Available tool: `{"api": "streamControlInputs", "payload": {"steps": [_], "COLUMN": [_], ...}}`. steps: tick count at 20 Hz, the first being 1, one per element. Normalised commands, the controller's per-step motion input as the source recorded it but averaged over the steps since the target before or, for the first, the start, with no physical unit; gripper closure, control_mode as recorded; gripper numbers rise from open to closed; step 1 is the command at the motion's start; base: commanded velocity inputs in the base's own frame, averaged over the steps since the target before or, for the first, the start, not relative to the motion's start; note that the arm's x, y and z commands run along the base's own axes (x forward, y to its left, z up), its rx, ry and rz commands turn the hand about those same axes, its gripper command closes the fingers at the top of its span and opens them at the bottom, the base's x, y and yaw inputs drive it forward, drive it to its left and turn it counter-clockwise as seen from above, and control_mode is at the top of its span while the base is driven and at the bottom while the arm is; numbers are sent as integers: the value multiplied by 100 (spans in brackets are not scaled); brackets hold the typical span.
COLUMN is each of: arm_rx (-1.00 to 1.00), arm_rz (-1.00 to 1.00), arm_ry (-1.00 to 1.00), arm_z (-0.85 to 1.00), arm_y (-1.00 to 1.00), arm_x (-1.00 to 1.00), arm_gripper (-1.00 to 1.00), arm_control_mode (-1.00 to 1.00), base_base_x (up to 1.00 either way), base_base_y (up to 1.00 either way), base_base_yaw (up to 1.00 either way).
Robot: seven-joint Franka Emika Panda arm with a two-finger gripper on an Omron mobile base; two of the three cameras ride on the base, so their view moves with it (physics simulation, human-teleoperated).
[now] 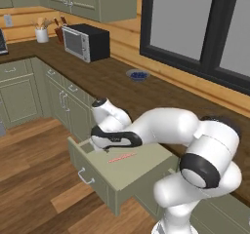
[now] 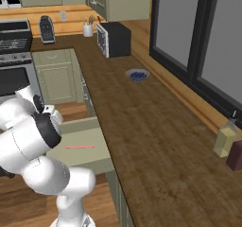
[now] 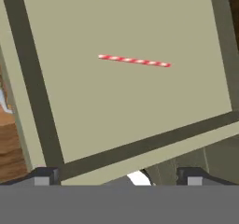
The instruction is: Take a straw from the drawer in front and place it inside the glass cup on the dining counter.
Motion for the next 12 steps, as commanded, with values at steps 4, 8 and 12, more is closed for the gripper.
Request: {"api": "streamControlInputs", "payload": {"steps": [4, 8, 12], "arm_rx": [0, 0, 1], "arm_rz": [0, 0, 0], "arm_ry": [26, 22, 19], "arm_z": [-52, -73, -75], "arm_y": [-21, -4, 0], "arm_x": [53, 22, 11], "arm_gripper": [-100, -100, -100], "arm_control_mode": [-100, -100, -100], "base_base_x": [0, 0, 0], "base_base_y": [0, 0, 0], "base_base_yaw": [0, 0, 0]}}
